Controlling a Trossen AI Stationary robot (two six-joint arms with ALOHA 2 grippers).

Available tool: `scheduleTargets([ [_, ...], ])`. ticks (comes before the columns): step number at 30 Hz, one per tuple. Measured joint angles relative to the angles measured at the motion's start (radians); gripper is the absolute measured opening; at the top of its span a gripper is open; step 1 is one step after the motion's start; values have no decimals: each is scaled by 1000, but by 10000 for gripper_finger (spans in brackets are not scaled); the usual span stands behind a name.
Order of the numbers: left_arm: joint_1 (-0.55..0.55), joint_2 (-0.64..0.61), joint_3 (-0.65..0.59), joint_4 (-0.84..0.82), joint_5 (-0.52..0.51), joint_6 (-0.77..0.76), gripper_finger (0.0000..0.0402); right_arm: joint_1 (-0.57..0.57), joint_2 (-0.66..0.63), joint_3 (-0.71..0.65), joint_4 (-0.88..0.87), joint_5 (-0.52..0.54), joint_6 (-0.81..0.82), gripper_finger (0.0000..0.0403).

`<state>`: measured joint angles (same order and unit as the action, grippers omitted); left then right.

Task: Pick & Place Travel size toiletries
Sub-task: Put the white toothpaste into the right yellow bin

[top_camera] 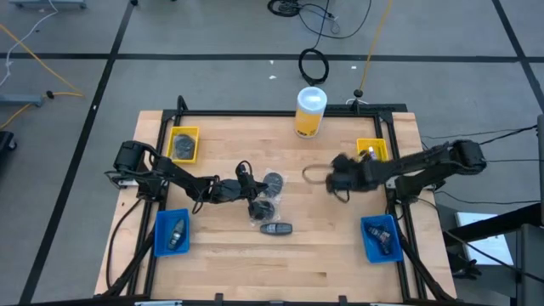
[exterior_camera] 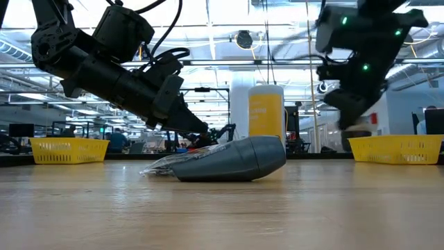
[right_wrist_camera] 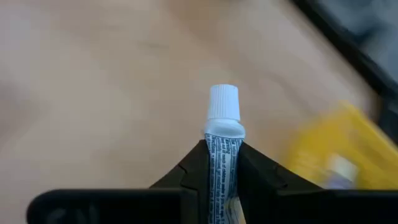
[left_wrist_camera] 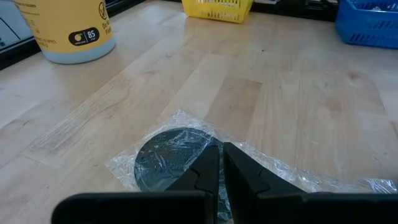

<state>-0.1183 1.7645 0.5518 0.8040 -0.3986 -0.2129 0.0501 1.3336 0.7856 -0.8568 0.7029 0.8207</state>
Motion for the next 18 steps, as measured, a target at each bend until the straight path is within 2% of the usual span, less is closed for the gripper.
scheduleTargets([
  [5,0,0,0,0,0,0,21,-181,-33,-5,-212,60,117,54],
  [10,0,0,0,0,0,0,21,-314,-33,-92,-105,101,37,54],
  [18,0,0,0,0,0,0,21,-508,-33,-204,83,81,-88,54],
])
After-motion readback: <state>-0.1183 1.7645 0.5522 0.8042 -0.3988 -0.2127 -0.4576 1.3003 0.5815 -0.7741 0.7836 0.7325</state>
